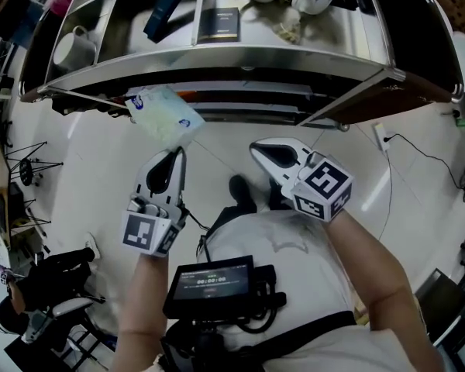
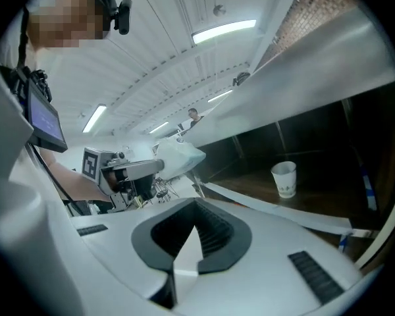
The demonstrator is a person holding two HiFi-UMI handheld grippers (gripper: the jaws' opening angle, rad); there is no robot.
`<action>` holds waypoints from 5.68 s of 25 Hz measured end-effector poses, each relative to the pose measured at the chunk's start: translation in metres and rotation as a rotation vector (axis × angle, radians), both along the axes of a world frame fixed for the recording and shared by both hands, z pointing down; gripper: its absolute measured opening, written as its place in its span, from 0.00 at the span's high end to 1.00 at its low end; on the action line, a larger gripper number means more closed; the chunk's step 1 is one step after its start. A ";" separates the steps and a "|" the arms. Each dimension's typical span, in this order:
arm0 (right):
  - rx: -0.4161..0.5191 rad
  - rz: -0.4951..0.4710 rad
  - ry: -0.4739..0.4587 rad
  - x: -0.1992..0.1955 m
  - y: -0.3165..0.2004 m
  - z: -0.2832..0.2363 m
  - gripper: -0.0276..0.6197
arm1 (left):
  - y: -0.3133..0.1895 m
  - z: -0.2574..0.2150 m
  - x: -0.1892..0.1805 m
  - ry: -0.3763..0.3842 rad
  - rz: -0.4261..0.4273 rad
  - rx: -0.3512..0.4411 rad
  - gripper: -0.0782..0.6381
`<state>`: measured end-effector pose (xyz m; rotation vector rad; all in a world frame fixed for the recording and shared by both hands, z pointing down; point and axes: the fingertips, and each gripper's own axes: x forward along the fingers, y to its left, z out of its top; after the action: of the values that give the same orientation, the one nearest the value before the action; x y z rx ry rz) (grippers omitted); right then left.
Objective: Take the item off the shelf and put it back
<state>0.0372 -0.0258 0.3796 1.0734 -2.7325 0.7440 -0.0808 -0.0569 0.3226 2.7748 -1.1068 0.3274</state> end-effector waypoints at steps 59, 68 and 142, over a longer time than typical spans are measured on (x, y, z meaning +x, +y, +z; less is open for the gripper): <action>0.115 -0.032 -0.071 -0.028 0.007 -0.058 0.95 | 0.024 0.015 0.002 0.008 0.040 -0.056 0.88; 0.016 -0.094 -0.039 -0.041 0.019 -0.025 0.95 | 0.012 0.092 -0.004 -0.049 -0.062 -0.104 0.88; -0.369 -0.213 0.118 -0.060 0.045 0.118 0.95 | -0.238 0.195 0.053 -0.222 -0.119 0.049 0.70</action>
<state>-0.0231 0.0188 0.4978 0.7114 -2.4283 1.0563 -0.0283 -0.2950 0.5180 2.7501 -1.3398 0.6131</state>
